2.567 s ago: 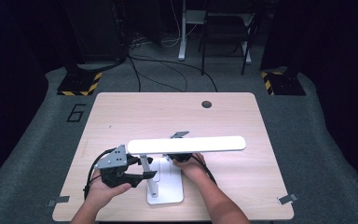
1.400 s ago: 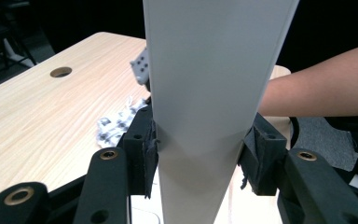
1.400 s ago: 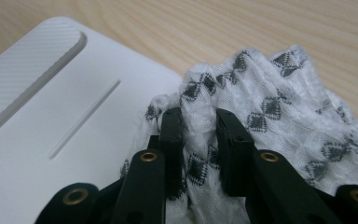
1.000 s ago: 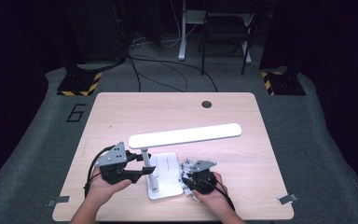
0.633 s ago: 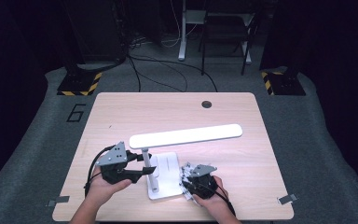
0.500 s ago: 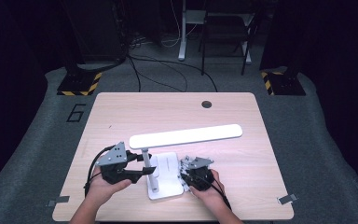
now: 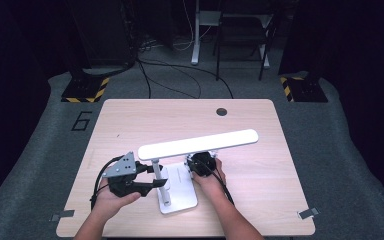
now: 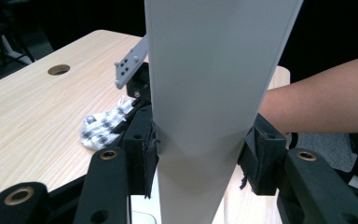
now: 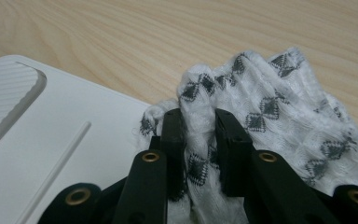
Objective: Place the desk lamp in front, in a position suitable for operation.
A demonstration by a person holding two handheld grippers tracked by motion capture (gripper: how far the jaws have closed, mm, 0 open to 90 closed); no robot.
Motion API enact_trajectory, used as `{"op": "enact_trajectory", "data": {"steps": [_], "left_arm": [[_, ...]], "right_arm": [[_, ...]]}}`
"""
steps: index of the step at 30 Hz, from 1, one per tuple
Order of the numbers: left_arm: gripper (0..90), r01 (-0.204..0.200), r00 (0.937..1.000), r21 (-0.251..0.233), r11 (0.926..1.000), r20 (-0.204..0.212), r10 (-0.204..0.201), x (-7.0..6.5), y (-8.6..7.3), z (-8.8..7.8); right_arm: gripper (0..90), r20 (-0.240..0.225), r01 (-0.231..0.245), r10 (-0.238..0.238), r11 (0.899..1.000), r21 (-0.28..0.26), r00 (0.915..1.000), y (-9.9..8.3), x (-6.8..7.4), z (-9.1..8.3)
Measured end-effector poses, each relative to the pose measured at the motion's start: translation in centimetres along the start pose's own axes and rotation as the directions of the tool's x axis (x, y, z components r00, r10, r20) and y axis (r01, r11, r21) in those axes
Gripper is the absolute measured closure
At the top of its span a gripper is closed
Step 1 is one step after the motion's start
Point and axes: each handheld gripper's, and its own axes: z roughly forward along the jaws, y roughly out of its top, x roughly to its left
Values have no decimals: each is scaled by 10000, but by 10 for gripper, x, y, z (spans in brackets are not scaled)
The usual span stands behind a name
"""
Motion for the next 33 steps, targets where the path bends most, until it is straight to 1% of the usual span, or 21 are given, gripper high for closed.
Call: {"op": "enact_trajectory", "data": {"steps": [1,3,5,7,8,9,10,12,13,15,18,19,21,24,26,27,28,30,31,32,33], "left_arm": [[528,0,10000,0,10000,0,0,0,0,0],[528,54,10000,-61,10000,-68,-55,-1,-1,1],[528,61,9999,-72,10000,-102,-62,-1,0,1],[528,72,9999,-67,10000,-144,-73,-2,0,1],[528,78,9998,-82,9999,-173,-80,-2,0,1],[528,89,9998,-75,9999,-151,-90,-2,0,1],[527,109,9998,-75,9999,-145,-110,-2,0,2],[528,119,9998,-75,9999,-177,-120,-2,0,2],[528,114,9997,-93,9999,-199,-115,-2,0,2],[528,122,9996,-116,9999,-254,-125,-3,0,2],[528,138,9994,-93,9999,-301,-140,-3,0,2],[528,146,9993,-75,9999,-354,-149,-4,0,2],[528,151,9992,-74,9999,-364,-153,-3,0,2],[528,192,9990,-46,9998,-399,-194,-4,0,2],[527,224,9988,-59,9997,-436,-227,-4,0,2],[527,233,9987,-81,9997,-448,-236,-2,0,2],[527,233,9987,-81,9997,-448,-236,-2,0,2],[528,243,9978,-88,9997,-610,-248,-1,0,2],[528,226,9968,-142,9996,-759,-236,0,0,3],[528,226,9968,-142,9996,-759,-236,0,0,3],[528,191,9960,-108,9998,-876,-200,0,1,3]], "right_arm": [[751,-20,-58,58,10000,22,10000,0,1,0],[752,-67,99,-99,9999,33,9999,0,0,0],[755,-230,82,-79,9999,137,9997,-1,-1,-3],[757,-378,239,-232,9995,197,9990,-3,-1,-6],[757,-535,164,-149,9994,294,9985,-6,0,-10],[757,-576,326,-310,9991,270,9979,-8,0,-12],[758,-734,336,-314,9990,300,9968,-13,2,-17],[758,-899,620,-591,9976,297,9942,-21,4,-26],[759,-1014,636,-603,9975,302,9930,-27,6,-31],[760,-1120,789,-753,9965,273,9909,-37,11,-42],[762,-1247,732,-705,9972,171,9897,-54,18,-58],[762,-1255,605,-587,9981,104,9904,-60,21,-63],[762,-1344,829,-822,9966,-6,9875,-69,24,-71],[761,-1786,777,-762,9970,13,9810,-82,26,-84],[758,-1909,696,-679,9976,20,9793,-85,27,-88],[756,-1935,883,-868,9961,-7,9773,-86,27,-89],[756,-1935,883,-868,9961,-7,9773,-86,27,-89],[752,-1910,775,-761,9970,0,9786,-87,26,-91],[749,-1880,486,-511,9987,-174,9808,-85,24,-90],[747,-1831,530,-557,9984,-199,9815,-83,22,-91],[747,-1831,530,-557,9984,-199,9815,-83,22,-91]]}}
